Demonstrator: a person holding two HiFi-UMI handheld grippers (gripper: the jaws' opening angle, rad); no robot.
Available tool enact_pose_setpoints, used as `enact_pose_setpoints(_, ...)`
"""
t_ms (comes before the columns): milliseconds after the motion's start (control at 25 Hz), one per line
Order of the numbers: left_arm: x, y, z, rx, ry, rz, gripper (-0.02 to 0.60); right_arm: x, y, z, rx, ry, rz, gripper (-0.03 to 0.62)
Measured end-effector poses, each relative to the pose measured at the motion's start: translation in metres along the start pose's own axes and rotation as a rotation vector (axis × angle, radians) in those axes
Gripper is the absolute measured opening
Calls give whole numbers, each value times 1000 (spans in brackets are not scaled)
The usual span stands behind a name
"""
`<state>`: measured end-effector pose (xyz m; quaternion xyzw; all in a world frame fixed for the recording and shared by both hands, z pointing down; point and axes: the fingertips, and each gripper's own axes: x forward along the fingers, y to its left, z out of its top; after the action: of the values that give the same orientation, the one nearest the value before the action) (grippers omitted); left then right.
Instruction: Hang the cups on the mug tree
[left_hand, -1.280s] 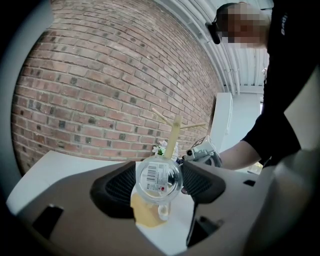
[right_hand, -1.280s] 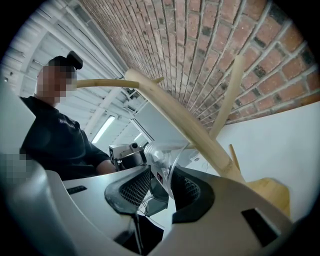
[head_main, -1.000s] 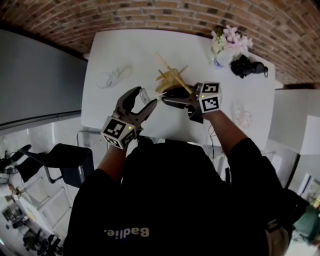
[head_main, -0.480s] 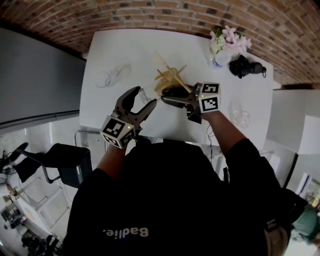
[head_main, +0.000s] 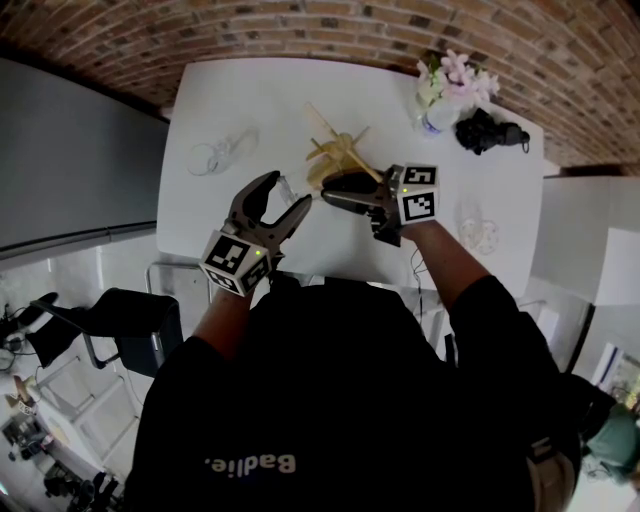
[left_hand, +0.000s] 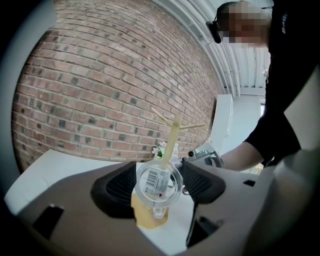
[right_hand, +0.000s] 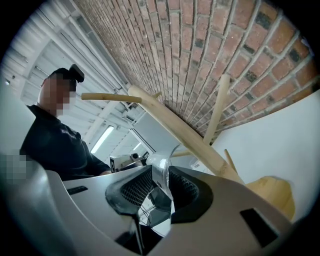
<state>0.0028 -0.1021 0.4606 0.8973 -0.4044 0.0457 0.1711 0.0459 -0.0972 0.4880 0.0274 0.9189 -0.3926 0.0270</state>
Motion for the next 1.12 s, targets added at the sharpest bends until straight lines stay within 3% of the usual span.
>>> enact_pose_setpoints(560, -1, -9, 27, 68, -43, 20, 281, -1, 5, 4, 199, -139, 154, 114)
enact_pose_setpoints(1120, -1, -8, 9, 129, -15, 45, 282, 0, -7, -6, 203, -10, 82, 163)
